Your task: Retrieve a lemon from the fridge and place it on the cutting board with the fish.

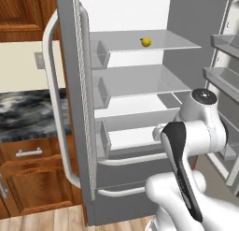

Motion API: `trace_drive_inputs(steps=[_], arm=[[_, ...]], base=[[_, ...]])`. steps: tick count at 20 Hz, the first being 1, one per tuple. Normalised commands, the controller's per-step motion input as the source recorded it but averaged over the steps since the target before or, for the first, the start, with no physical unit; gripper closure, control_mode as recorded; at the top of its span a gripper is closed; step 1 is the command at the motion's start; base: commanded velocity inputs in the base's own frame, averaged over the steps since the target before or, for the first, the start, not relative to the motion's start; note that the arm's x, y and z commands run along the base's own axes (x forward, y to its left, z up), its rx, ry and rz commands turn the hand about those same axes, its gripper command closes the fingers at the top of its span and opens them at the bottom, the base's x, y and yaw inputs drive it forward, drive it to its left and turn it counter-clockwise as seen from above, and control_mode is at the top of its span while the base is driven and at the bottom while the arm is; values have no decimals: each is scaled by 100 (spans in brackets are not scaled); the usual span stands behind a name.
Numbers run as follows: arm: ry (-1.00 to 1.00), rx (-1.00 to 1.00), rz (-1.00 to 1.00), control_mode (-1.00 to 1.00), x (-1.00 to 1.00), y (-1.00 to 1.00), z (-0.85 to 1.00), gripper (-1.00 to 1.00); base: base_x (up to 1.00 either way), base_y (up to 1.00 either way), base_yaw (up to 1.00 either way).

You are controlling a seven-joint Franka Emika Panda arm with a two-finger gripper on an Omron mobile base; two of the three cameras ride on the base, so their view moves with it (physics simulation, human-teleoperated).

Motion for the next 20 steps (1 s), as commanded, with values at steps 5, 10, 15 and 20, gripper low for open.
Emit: trace_drive_inputs(steps=[5, 10, 15, 20], arm=[[0, 0, 0, 100, 0, 0, 0, -100], [0, 0, 0, 100, 0, 0, 0, -100], [0, 0, 0, 100, 0, 0, 0, -100], [0, 0, 0, 100, 0, 0, 0, -100]], base=[[20, 0, -5], [53, 0, -3], [66, 0, -3], [57, 0, -1]])
